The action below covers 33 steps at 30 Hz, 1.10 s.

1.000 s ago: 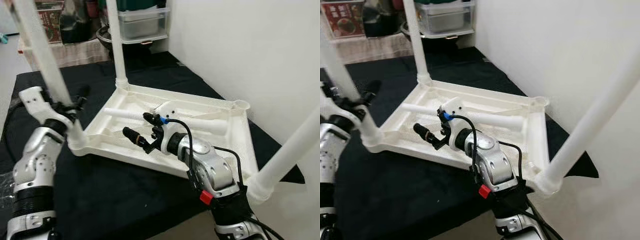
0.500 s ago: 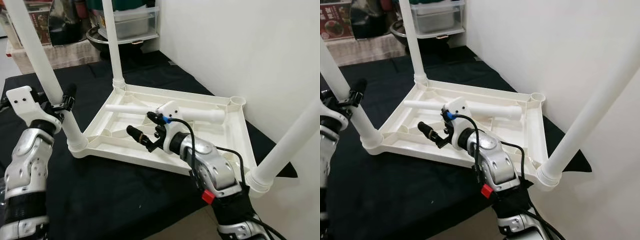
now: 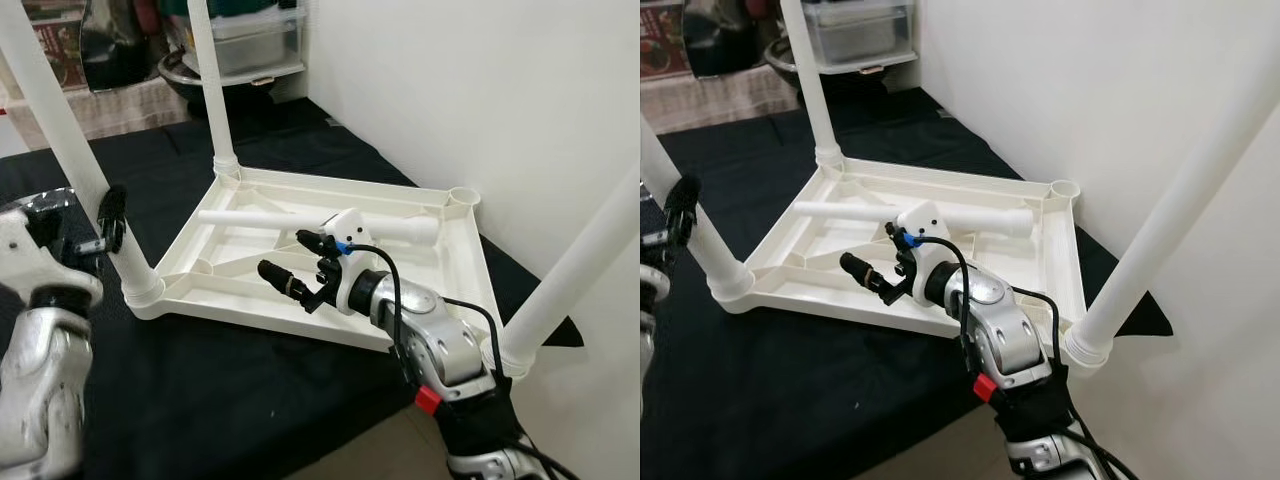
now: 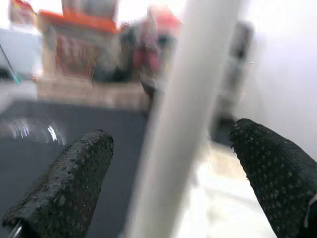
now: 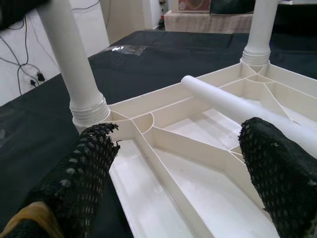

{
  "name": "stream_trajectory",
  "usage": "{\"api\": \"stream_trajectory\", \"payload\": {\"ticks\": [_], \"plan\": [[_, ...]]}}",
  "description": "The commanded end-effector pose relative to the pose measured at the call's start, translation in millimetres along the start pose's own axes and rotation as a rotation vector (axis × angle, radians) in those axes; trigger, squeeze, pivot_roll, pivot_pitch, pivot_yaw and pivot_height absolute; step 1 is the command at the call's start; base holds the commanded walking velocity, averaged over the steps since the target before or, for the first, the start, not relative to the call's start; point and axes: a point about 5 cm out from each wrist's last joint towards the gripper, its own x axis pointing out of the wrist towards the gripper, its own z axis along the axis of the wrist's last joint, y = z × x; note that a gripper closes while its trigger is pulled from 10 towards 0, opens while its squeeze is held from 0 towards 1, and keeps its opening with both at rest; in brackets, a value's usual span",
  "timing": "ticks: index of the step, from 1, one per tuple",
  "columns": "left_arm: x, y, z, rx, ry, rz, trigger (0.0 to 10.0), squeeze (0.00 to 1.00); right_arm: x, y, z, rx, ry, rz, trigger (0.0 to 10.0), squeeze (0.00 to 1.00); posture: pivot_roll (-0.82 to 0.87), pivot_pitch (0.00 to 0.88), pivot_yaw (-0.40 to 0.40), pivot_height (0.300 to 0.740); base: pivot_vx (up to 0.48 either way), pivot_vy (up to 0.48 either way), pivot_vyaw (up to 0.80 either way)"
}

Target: Building children table

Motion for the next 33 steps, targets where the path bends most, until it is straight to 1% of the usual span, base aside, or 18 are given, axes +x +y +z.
{"api": "stream_trajectory", "payload": {"ticks": [1,2,3,4,7,8,9,10,13,14,18,20,21,23,25,27,28,33], "plan": [[-4.4,-4.1,1.7,0.032,-0.004,-0.003,10.0,0.00,1.3,5.8,-2.0,0.003,-0.006,0.034,10.0,0.00,0.03,0.070,-0.024,0.740,0.000,0.000,0.00],[-13.2,-6.9,-1.9,0.046,0.019,-0.006,10.0,0.00,0.6,6.5,-3.5,-0.001,-0.001,0.041,10.0,0.00,0.03,0.070,-0.023,0.740,0.000,0.000,0.00],[-13.2,-6.9,-1.9,0.046,0.019,-0.006,10.0,0.00,0.6,6.5,-3.5,-0.001,-0.001,0.041,10.0,0.00,0.03,0.070,-0.023,0.740,0.000,0.000,0.00],[-23.7,-7.5,-5.9,0.064,0.046,-0.001,10.0,0.00,-0.3,6.8,-5.4,-0.003,0.005,0.046,10.0,0.00,0.03,0.069,-0.021,0.740,0.000,0.000,0.00],[-30.8,-7.7,-8.2,0.077,0.065,0.003,10.0,0.00,-1.0,7.1,-6.6,-0.005,0.008,0.049,10.0,0.00,0.03,0.069,-0.021,0.740,0.000,0.000,0.00],[-41.7,-8.1,-13.7,0.096,0.104,0.001,10.0,0.00,-2.1,6.3,-8.9,-0.005,0.012,0.044,10.0,0.00,0.04,0.069,-0.022,0.740,0.000,0.000,0.00],[-41.7,-8.1,-13.7,0.096,0.104,0.001,10.0,0.00,-2.1,6.3,-8.9,-0.005,0.012,0.044,10.0,0.00,0.04,0.069,-0.022,0.740,0.000,0.000,0.00],[-51.1,-9.3,-21.2,0.103,0.149,-0.001,10.0,0.00,-3.3,5.1,-12.1,-0.010,0.016,0.031,10.0,0.00,0.04,0.066,-0.021,0.740,0.000,0.000,0.00],[-58.8,-12.6,-30.3,0.100,0.202,-0.014,10.0,0.00,-4.6,3.9,-16.0,-0.015,0.019,0.016,10.0,0.00,0.04,0.062,-0.022,0.740,0.000,0.000,0.00],[-64.3,-17.0,-41.2,0.111,0.262,-0.034,10.0,0.00,-6.3,2.1,-20.0,-0.042,0.012,-0.011,10.0,0.00,0.03,0.056,-0.022,0.740,0.000,0.000,0.00],[-67.8,-21.5,-47.7,0.118,0.300,-0.052,10.0,0.00,-7.6,1.2,-23.0,-0.058,0.005,-0.026,10.0,0.00,0.03,0.056,-0.022,0.740,0.000,0.000,0.00],[-67.4,-38.4,-65.8,0.134,0.394,-0.157,10.0,0.00,-15.9,-1.2,-32.4,-0.057,-0.014,-0.047,10.0,0.00,0.01,0.037,-0.021,0.740,0.000,0.000,0.00],[-67.4,-38.4,-65.8,0.134,0.394,-0.157,10.0,0.00,-15.9,-1.2,-32.4,-0.057,-0.014,-0.047,10.0,0.00,0.01,0.037,-0.021,0.740,0.000,0.000,0.00],[-65.1,-52.2,-75.5,0.148,0.429,-0.263,10.0,0.00,-24.3,-1.8,-41.2,-0.006,-0.011,-0.036,10.0,0.00,0.00,0.027,-0.018,0.740,0.000,0.000,0.00],[-64.8,-57.7,-77.6,0.143,0.428,-0.308,10.0,0.00,-28.2,-0.3,-45.4,0.034,-0.008,-0.015,10.0,0.00,-0.01,0.019,-0.014,0.740,0.000,0.000,0.00],[-64.8,-63.7,-80.9,0.137,0.426,-0.350,10.0,0.00,-36.0,10.0,-49.8,0.095,-0.025,0.079,10.0,0.00,-0.01,0.015,-0.007,0.740,0.000,0.000,0.00],[-63.9,-64.4,-80.2,0.121,0.414,-0.348,10.0,0.00,-39.3,15.8,-51.8,0.107,-0.025,0.130,10.0,0.00,-0.01,0.014,-0.003,0.740,0.000,0.000,0.00],[-62.7,-63.1,-79.1,0.109,0.408,-0.325,10.0,0.00,-43.0,20.5,-54.9,0.116,-0.019,0.173,10.0,0.00,-0.01,0.016,-0.001,0.740,0.000,0.000,0.00]]}}
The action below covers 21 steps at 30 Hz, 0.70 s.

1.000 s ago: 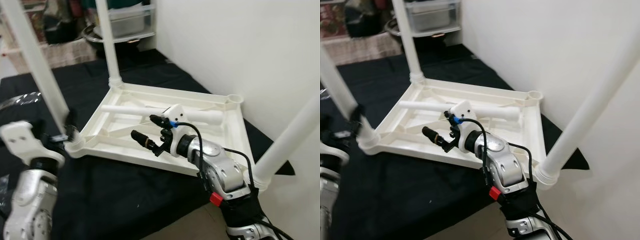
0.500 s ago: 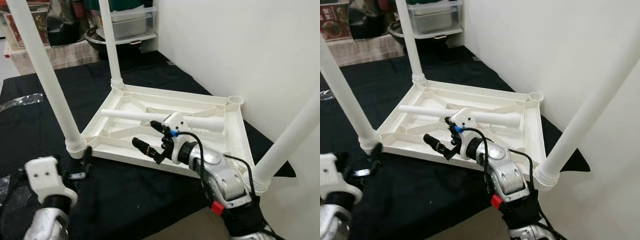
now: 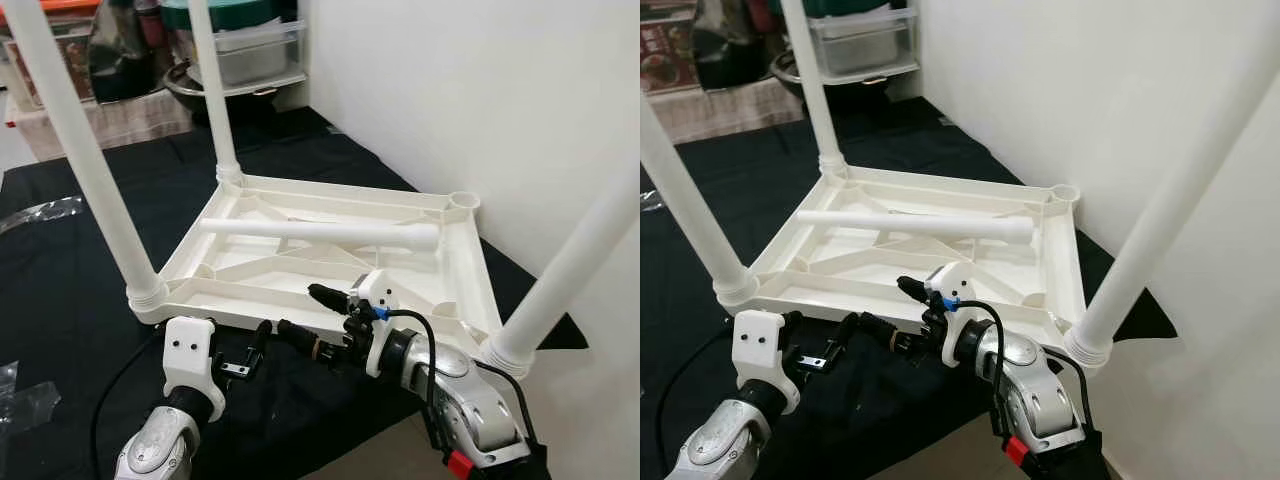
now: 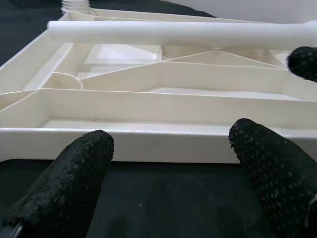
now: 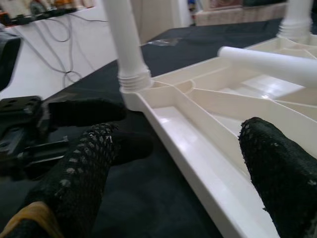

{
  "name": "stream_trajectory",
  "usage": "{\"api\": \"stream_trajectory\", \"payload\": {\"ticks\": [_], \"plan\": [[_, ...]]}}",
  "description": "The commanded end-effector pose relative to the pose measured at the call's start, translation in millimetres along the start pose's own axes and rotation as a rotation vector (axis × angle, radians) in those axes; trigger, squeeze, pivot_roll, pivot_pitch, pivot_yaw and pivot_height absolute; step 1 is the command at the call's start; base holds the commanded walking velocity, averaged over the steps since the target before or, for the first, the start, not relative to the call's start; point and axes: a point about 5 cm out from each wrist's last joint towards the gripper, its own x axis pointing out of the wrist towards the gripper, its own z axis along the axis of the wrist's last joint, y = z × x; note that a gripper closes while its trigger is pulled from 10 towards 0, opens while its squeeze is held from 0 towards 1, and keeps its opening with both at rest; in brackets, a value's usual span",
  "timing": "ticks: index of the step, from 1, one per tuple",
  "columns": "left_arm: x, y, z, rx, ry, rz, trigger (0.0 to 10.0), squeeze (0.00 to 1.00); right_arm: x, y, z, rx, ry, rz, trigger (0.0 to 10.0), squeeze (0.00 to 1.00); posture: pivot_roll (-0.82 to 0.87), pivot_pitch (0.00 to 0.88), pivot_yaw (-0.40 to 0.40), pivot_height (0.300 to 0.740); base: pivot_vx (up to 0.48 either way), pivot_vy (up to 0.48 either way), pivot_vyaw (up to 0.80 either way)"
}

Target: Building children table

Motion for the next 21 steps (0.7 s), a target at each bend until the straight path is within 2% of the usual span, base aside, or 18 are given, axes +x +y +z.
{"api": "stream_trajectory", "payload": {"ticks": [1,4,7,12,19,21], "plan": [[-2.0,5.2,-3.3,0.020,0.030,0.032,10.0,0.00,-0.2,3.4,-5.6,0.015,0.005,0.015,10.0,0.00,-0.01,0.016,-0.001,0.740,0.000,0.000,0.00],[-3.1,7.1,-5.4,0.033,0.053,0.045,10.0,0.00,-1.0,0.5,-8.8,0.015,0.008,-0.007,10.0,0.00,-0.01,0.016,-0.001,0.740,0.000,0.000,0.00],[-3.0,14.6,-8.3,0.057,0.084,0.096,10.0,0.00,1.3,-7.3,-18.5,0.027,0.002,-0.092,10.0,0.00,0.01,0.016,-0.002,0.740,-0.344,0.000,0.00],[2.0,15.6,-8.1,0.062,0.077,0.101,10.0,0.00,2.6,-3.6,-24.8,0.056,-0.004,-0.105,10.0,0.00,0.01,0.015,-0.001,0.740,-0.348,0.000,0.00],[10.0,14.6,-8.6,0.074,0.075,0.093,10.0,0.00,2.6,-7.2,-26.7,0.086,-0.020,-0.162,10.0,0.00,0.01,0.011,0.009,0.740,-0.320,0.000,0.00],[10.6,16.8,-9.6,0.027,0.067,0.096,10.0,0.00,4.2,-7.1,-27.3,0.082,-0.020,-0.164,10.0,0.00,0.00,0.009,0.011,0.740,0.000,0.000,0.00]]}}
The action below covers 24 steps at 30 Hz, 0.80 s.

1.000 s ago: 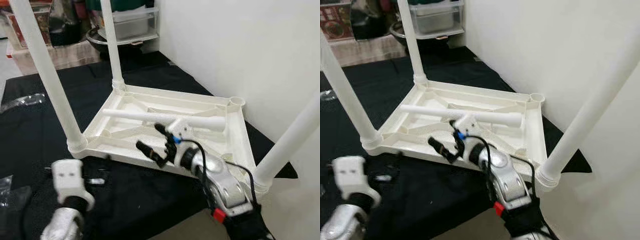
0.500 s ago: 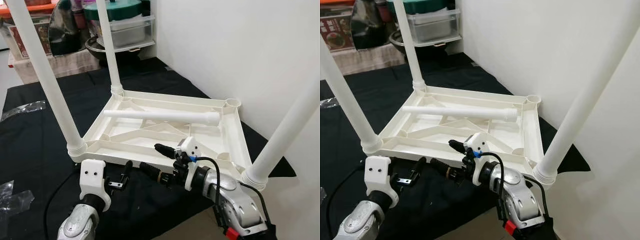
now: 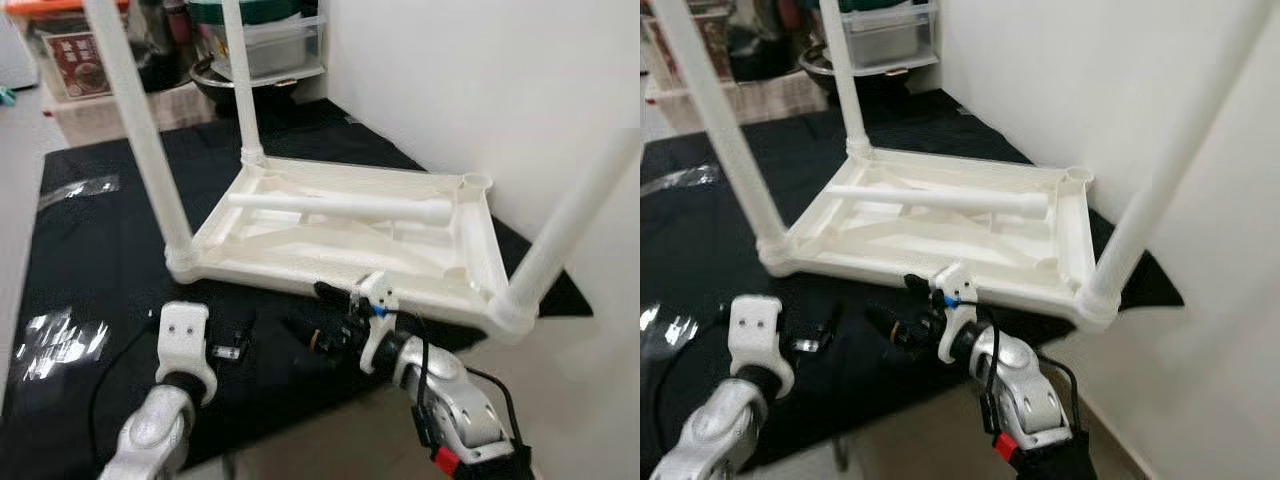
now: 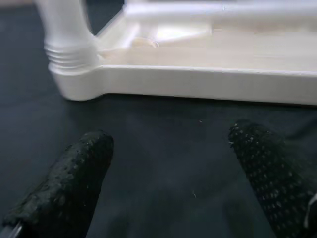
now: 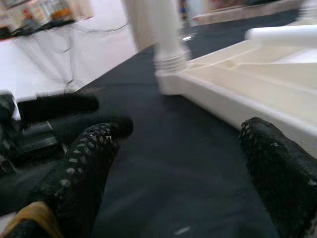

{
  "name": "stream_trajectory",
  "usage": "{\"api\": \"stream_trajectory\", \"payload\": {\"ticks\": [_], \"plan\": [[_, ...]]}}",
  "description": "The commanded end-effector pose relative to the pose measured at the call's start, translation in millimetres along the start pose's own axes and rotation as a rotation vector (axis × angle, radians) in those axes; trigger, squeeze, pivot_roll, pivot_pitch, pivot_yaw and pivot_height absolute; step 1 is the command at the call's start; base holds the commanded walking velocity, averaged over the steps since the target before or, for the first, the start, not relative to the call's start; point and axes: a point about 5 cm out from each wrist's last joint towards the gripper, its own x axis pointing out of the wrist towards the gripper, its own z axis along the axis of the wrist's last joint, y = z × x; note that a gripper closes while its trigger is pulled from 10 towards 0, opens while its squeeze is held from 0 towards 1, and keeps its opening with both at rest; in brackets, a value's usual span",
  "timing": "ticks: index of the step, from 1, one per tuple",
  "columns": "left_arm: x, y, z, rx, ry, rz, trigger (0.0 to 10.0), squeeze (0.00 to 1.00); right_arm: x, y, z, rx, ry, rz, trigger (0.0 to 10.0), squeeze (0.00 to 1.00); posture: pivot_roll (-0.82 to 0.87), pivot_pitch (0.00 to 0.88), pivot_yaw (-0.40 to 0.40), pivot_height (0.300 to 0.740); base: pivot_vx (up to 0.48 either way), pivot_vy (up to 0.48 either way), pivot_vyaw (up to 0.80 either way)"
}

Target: Building children table

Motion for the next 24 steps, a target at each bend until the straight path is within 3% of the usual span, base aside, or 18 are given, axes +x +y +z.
{"api": "stream_trajectory", "payload": {"ticks": [1,13,14,17,19,21,22,24], "plan": [[-3.5,4.1,-9.5,-0.026,0.033,0.016,10.0,0.00,0.6,-2.0,0.1,-0.010,-0.006,-0.015,10.0,0.00,0.00,0.009,0.011,0.740,0.000,0.000,0.00],[9.4,10.0,-4.6,-0.113,0.027,0.037,10.0,0.00,6.6,-7.2,9.7,-0.043,-0.022,-0.039,10.0,0.00,-0.02,0.016,0.018,0.740,0.000,-0.404,0.00],[17.1,17.1,3.6,-0.155,0.002,0.045,10.0,0.00,10.3,-15.7,23.1,-0.035,-0.063,-0.070,10.0,0.00,-0.03,0.023,0.016,0.740,0.000,-0.442,0.00],[19.1,19.8,6.5,-0.168,-0.006,0.048,10.0,0.00,11.2,-18.7,28.5,-0.029,-0.085,-0.081,10.0,0.00,-0.03,0.023,0.016,0.740,0.000,-0.442,0.00],[25.9,26.5,9.2,-0.152,-0.018,0.049,10.0,0.00,18.1,-25.6,32.6,-0.153,-0.061,-0.111,10.0,0.00,-0.02,0.000,0.011,0.740,0.000,-0.442,0.00],[26.8,23.4,2.4,-0.155,-0.005,0.032,10.0,0.00,22.7,-19.2,26.8,-0.161,-0.053,-0.079,10.0,0.00,-0.03,0.000,0.012,0.740,0.000,-0.446,0.00],[27.1,19.3,-5.7,-0.153,0.009,0.025,10.0,0.00,26.2,-10.4,16.3,-0.222,-0.014,-0.044,10.0,0.00,-0.04,0.000,0.011,0.740,0.000,-0.450,0.00],[27.1,19.3,-5.7,-0.153,0.009,0.025,10.0,0.00,26.2,-10.4,16.3,-0.222,-0.014,-0.044,10.0,0.00,-0.04,0.000,0.011,0.740,0.000,-0.450,0.00]]}}
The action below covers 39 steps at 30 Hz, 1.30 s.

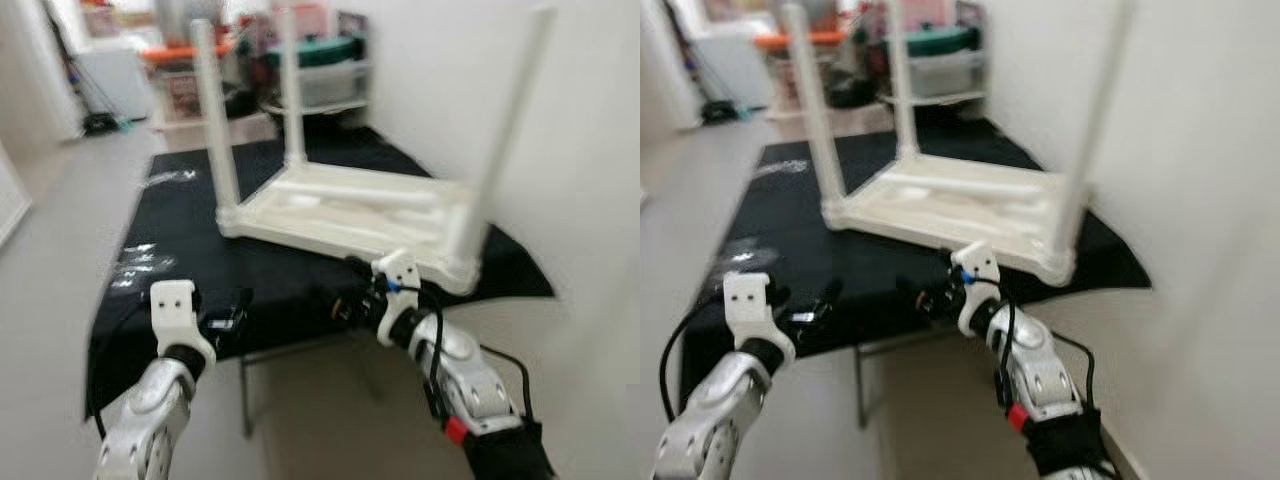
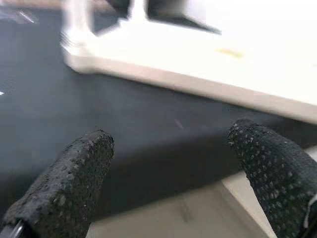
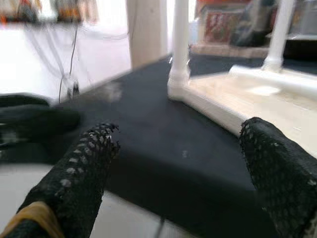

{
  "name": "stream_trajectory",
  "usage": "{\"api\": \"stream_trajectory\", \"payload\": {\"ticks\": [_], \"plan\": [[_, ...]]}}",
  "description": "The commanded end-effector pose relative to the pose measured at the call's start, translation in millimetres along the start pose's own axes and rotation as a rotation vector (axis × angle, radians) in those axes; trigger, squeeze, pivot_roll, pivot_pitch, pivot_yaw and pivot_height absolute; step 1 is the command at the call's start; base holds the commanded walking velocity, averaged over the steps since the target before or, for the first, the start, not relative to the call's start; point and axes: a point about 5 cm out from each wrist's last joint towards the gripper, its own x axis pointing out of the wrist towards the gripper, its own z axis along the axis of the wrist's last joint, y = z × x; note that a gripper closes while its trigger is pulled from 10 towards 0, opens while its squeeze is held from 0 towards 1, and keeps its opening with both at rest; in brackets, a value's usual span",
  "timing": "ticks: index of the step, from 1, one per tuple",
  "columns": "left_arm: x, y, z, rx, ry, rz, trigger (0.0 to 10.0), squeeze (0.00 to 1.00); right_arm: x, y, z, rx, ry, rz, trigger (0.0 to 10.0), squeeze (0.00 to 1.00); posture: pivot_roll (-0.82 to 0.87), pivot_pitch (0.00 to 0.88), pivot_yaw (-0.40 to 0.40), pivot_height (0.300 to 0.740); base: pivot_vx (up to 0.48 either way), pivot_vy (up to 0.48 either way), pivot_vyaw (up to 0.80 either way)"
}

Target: Building children table

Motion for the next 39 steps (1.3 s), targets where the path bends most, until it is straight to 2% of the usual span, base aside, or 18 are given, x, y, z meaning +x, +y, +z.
{"api": "stream_trajectory", "payload": {"ticks": [1,5,9,10,11,12,13,15,21,24,27,33,36,37,38,39], "plan": [[-1.2,-0.2,-11.7,0.012,0.029,0.006,10.0,0.00,4.3,18.0,-7.9,-0.068,0.025,0.076,10.0,0.00,-0.05,0.000,0.014,0.740,0.000,-0.446,0.00],[5.3,-3.4,-10.9,0.008,0.024,0.009,10.0,0.00,-5.9,19.4,-8.8,-0.071,0.062,0.240,10.0,0.00,-0.04,0.000,0.013,0.740,0.000,-0.436,0.00],[4.4,-2.5,-10.8,0.004,0.027,0.012,10.0,0.00,-9.1,16.3,-10.9,-0.069,0.086,0.244,10.0,0.00,-0.04,0.000,0.013,0.740,0.000,-0.197,0.00],[2.6,-2.3,-10.9,-0.006,0.031,0.011,10.0,0.00,-13.2,4.1,-13.0,-0.099,0.129,0.183,10.0,0.00,-0.04,0.000,0.013,0.740,0.000,0.000,0.00],[2.6,-2.3,-10.9,-0.006,0.031,0.011,10.0,0.00,-13.2,4.1,-13.0,-0.099,0.129,0.183,10.0,0.00,-0.04,0.000,0.013,0.740,0.000,0.000,0.00],[-0.3,-3.0,-10.7,-0.024,0.035,0.007,10.0,0.00,-18.7,-19.5,-13.9,-0.145,0.188,0.044,10.0,0.00,-0.04,0.000,0.009,0.740,0.000,0.000,0.00],[-1.0,-3.6,-10.5,-0.030,0.036,0.003,10.0,0.00,-19.8,-28.6,-13.2,-0.163,0.203,-0.015,10.0,0.00,-0.04,0.000,0.009,0.740,0.000,0.000,0.00],[-2.4,-5.0,-9.9,-0.027,0.032,-0.006,10.0,0.00,-21.0,-35.5,-11.9,-0.179,0.210,-0.049,10.0,0.00,-0.04,0.000,-0.001,0.740,0.000,0.000,0.00],[-6.2,-4.5,-6.8,0.004,0.004,0.008,10.0,0.00,-19.3,-22.5,-4.5,-0.160,0.153,0.045,10.0,0.00,-0.03,0.006,-0.010,0.740,0.000,0.000,0.00],[-10.8,-7.3,-4.6,0.005,-0.013,-0.001,10.0,0.00,-18.9,1.6,-3.2,-0.166,0.109,0.167,10.0,0.00,-0.02,0.027,-0.013,0.740,0.000,0.000,0.70],[-13.4,-8.8,-3.3,0.001,-0.016,-0.009,10.0,0.00,-17.9,10.3,-9.5,-0.133,0.119,0.175,10.0,0.00,-0.02,0.042,-0.010,0.740,0.000,0.000,0.80],[-14.1,-9.6,-2.4,0.003,-0.014,-0.016,10.0,0.00,-16.3,8.3,-11.2,-0.152,0.140,0.148,10.0,0.00,-0.02,0.046,-0.006,0.740,0.095,0.000,0.53],[-14.3,-10.4,-1.9,0.005,-0.010,-0.026,10.0,0.00,-15.6,-4.8,-11.6,-0.166,0.154,0.067,10.0,0.00,-0.02,0.049,-0.003,0.740,0.296,0.000,0.19],[-14.3,-10.4,-1.9,0.005,-0.010,-0.026,10.0,0.00,-15.6,-4.8,-11.6,-0.166,0.154,0.067,10.0,0.00,-0.02,0.049,-0.003,0.740,0.296,0.000,0.56],[-14.2,-10.6,-1.7,0.006,-0.008,-0.029,10.0,0.00,-16.5,-11.6,-9.8,-0.145,0.140,0.023,10.0,0.00,-0.02,0.051,-0.001,0.740,0.296,0.000,0.00],[-14.2,-10.6,-1.7,0.006,-0.008,-0.029,10.0,0.00,-16.5,-11.6,-9.8,-0.145,0.140,0.023,10.0,0.00,-0.02,0.051,-0.001,0.740,0.296,0.000,0.00]]}}
